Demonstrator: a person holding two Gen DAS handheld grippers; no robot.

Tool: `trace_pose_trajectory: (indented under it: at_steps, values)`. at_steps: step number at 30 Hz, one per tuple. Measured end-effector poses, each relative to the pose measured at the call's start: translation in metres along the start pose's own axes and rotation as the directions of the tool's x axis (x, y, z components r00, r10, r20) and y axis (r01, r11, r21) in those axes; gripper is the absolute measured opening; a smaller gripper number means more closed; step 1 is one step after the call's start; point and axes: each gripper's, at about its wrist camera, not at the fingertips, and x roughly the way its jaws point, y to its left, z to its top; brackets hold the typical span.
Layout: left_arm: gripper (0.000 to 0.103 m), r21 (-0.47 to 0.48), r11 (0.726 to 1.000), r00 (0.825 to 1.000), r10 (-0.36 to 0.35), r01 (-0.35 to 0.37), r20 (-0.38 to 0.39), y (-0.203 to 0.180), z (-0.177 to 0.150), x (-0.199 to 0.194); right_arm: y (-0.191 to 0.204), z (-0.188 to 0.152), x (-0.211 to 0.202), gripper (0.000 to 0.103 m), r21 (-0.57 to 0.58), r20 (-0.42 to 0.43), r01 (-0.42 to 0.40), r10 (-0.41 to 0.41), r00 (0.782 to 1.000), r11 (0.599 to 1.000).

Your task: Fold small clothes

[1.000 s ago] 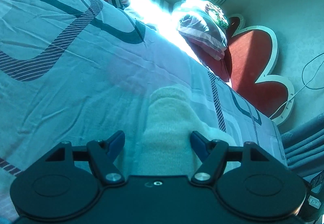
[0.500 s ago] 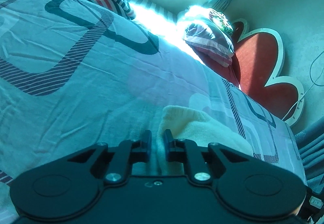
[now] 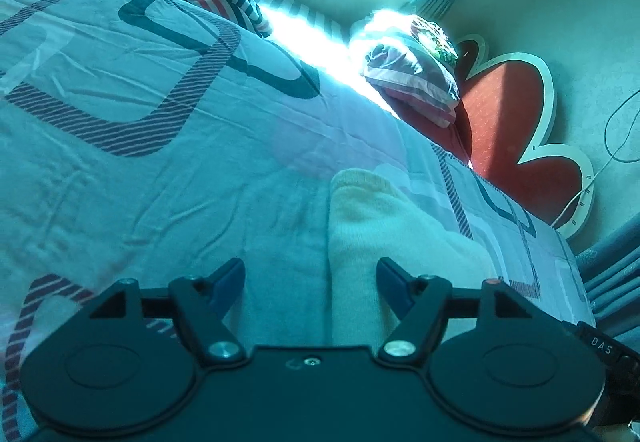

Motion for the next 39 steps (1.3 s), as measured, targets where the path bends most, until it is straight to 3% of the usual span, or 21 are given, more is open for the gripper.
trace_pose_trajectory:
  at_steps: [9,11,14,16,20,23,30,32,33,34,35,37,39]
  values:
    - [0.066,0.030,0.999,0.999,-0.041,0.041,-0.026,-0.010,-0.027,-0.017,0.012,-0.030,-0.030,0.047,0.027,-0.014,-0.048,0.048,0.999,0.998]
    - [0.053,0.036,0.998,0.998,-0.054,0.055,-0.019,-0.012,-0.032,-0.019,0.014,-0.036,-0.030,0.047,0.034,-0.030,-0.057,0.059,0.998,0.998]
    - [0.043,0.044,0.997,0.998,-0.058,0.059,-0.013,-0.018,-0.036,-0.021,0.016,-0.044,-0.031,0.046,0.046,-0.041,-0.058,0.060,0.997,0.997]
    - [0.034,0.061,0.996,0.998,-0.065,0.066,-0.016,-0.022,-0.037,-0.021,0.019,-0.047,-0.031,0.017,0.051,-0.043,-0.060,0.062,0.997,0.997]
    - [0.026,0.079,0.995,0.998,-0.054,0.055,-0.007,-0.028,-0.040,-0.020,0.023,-0.051,-0.032,0.012,0.026,-0.028,-0.032,0.033,0.999,0.999]
    - [0.024,0.107,0.992,0.998,-0.064,0.064,-0.006,-0.031,-0.042,-0.022,0.019,-0.053,-0.028,0.009,-0.006,-0.024,0.048,-0.048,0.999,0.999]
    - [0.030,0.162,0.987,1.000,-0.012,0.013,-0.002,-0.034,-0.045,-0.017,0.015,-0.053,-0.020,0.009,0.006,-0.052,0.052,-0.052,0.997,0.999]
    - [0.037,0.186,0.982,1.000,0.021,-0.021,0.002,-0.039,-0.045,-0.019,0.014,-0.052,-0.024,0.009,0.009,-0.066,0.039,-0.039,0.997,0.999]
    - [0.040,0.186,0.982,0.999,0.034,-0.034,0.002,-0.040,-0.044,-0.020,0.014,-0.052,-0.027,0.017,0.019,-0.071,0.033,-0.032,0.997,0.999]
    - [0.047,0.180,0.982,0.999,0.049,-0.048,0.002,-0.040,-0.044,-0.021,0.013,-0.052,-0.029,0.028,0.028,-0.073,0.030,-0.028,0.997,0.999]
    - [0.058,0.175,0.982,0.998,0.069,-0.069,0.003,-0.039,-0.043,-0.022,0.013,-0.053,-0.032,0.032,0.030,-0.074,0.032,-0.029,0.997,0.999]
    - [0.066,0.168,0.981,0.996,0.094,-0.093,0.004,-0.037,-0.042,-0.025,0.014,-0.055,-0.038,0.034,0.031,-0.079,0.022,-0.020,0.997,0.999]
    - [0.067,0.167,0.982,0.996,0.094,-0.092,-0.002,-0.036,-0.044,-0.028,0.011,-0.059,-0.044,0.034,0.041,-0.086,0.008,-0.005,0.996,0.999]
